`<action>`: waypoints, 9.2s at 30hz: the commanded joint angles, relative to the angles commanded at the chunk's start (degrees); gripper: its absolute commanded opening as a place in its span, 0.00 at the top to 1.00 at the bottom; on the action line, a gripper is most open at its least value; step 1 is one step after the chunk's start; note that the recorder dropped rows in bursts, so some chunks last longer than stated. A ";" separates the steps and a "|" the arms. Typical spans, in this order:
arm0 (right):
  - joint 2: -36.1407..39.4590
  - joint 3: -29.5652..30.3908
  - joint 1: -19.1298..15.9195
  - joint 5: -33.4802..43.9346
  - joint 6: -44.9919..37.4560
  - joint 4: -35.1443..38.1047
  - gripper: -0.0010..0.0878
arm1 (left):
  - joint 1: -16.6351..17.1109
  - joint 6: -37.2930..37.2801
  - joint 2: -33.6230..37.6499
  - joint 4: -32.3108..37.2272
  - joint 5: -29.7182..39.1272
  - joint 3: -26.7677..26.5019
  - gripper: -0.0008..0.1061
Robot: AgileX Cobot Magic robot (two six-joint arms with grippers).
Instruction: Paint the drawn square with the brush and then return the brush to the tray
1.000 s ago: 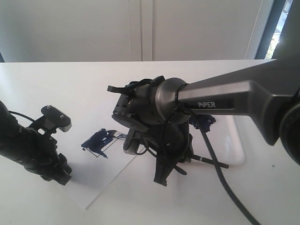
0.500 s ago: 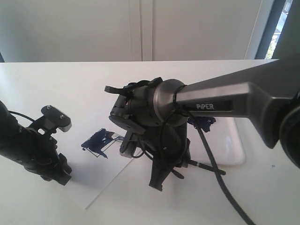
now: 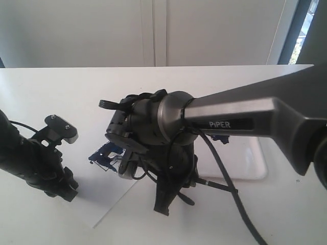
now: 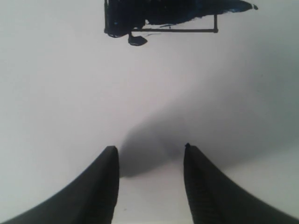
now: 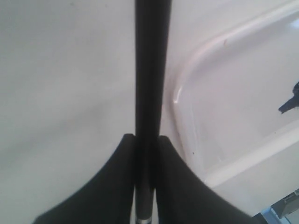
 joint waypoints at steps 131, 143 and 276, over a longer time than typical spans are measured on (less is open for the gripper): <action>-2.88 6.79 6.57 0.00 1.14 -8.84 0.99 | 0.00 0.48 0.00 -1.20 -0.36 -0.12 0.53; -2.88 6.79 1.83 0.00 1.34 -13.71 0.99 | 0.00 0.27 0.00 -1.31 -0.17 -0.12 0.53; -19.80 6.58 -25.43 0.00 -5.69 16.55 0.99 | 0.00 -0.13 -12.27 -2.09 -2.09 -0.12 0.53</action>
